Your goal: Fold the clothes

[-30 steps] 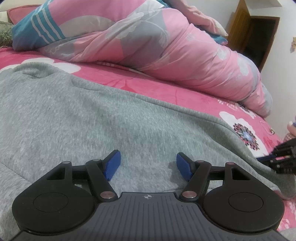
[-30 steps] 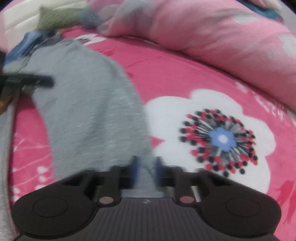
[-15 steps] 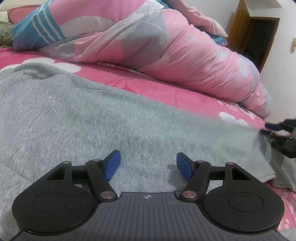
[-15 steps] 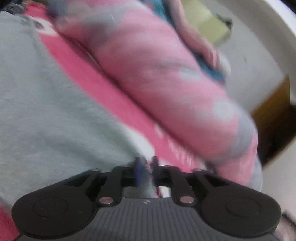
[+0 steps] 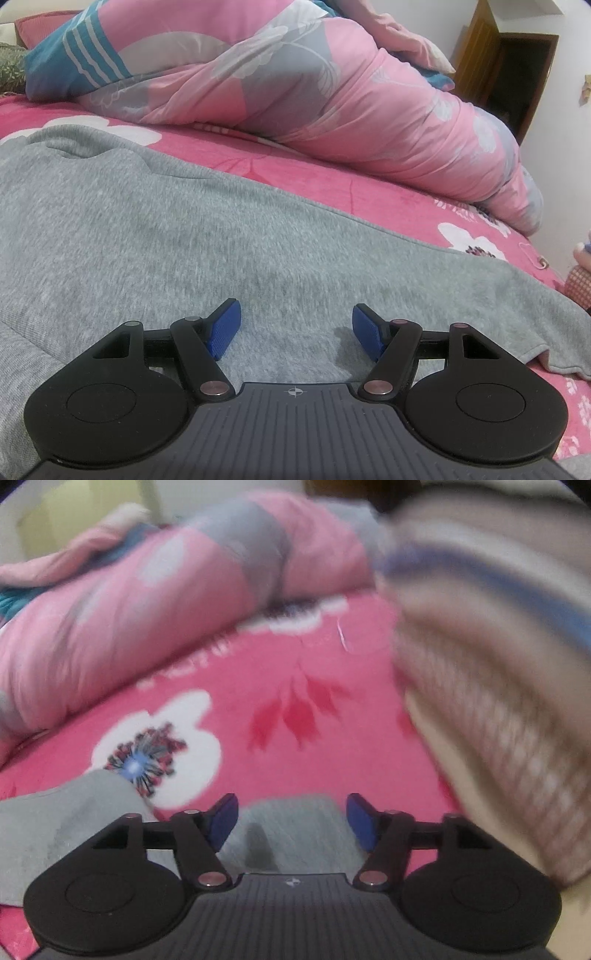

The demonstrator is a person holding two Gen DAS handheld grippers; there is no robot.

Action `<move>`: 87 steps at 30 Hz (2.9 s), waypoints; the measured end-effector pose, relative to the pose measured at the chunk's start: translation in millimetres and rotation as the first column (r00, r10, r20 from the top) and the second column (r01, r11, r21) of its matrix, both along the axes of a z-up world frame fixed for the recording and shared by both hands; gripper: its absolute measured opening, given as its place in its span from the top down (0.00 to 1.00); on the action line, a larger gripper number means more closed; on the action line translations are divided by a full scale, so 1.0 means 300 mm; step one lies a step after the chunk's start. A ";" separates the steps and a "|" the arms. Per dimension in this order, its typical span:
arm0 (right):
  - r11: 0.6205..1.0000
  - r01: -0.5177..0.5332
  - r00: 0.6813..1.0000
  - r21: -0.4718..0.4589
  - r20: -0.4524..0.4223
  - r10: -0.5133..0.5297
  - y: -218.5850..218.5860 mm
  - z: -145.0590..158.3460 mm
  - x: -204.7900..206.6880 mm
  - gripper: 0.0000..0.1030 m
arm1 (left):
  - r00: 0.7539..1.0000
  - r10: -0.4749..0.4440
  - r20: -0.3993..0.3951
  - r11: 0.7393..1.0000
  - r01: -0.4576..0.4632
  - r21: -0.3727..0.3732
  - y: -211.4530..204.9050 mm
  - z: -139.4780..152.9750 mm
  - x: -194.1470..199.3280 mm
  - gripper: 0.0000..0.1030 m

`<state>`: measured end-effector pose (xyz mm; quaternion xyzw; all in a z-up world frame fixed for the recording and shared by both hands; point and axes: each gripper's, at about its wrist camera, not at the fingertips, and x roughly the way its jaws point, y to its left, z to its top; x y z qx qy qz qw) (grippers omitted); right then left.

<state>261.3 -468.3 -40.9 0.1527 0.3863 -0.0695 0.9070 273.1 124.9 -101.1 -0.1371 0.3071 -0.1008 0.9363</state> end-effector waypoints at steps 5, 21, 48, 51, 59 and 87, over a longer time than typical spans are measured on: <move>0.997 0.071 0.994 -0.032 -0.077 -0.073 -0.027 -0.075 0.075 0.28 | 1.000 0.000 0.000 1.000 0.000 -0.005 0.003 0.000 0.002 0.35; 0.805 0.067 0.912 -0.590 0.364 0.191 0.264 0.210 -0.044 0.87 | 1.000 -0.001 0.002 1.000 0.001 -0.014 0.007 -0.001 0.000 0.35; 0.962 0.235 0.967 0.139 0.070 -0.246 -0.069 0.022 -0.152 0.55 | 1.000 0.001 0.000 1.000 -0.001 -0.014 0.009 -0.002 -0.001 0.35; 0.912 0.299 0.953 0.280 -0.032 -0.302 -0.115 -0.101 -0.191 0.62 | 1.000 0.001 0.001 1.000 -0.001 -0.017 0.011 -0.003 -0.001 0.35; 0.881 0.347 0.932 0.323 -0.017 -0.361 -0.133 -0.176 -0.050 0.79 | 1.000 0.002 0.000 1.000 -0.002 -0.026 0.012 -0.002 -0.001 0.35; 0.890 0.351 0.931 0.292 -0.002 -0.366 -0.063 -0.199 0.052 0.96 | 1.000 0.000 -0.002 0.999 0.000 -0.035 0.020 -0.004 0.004 0.35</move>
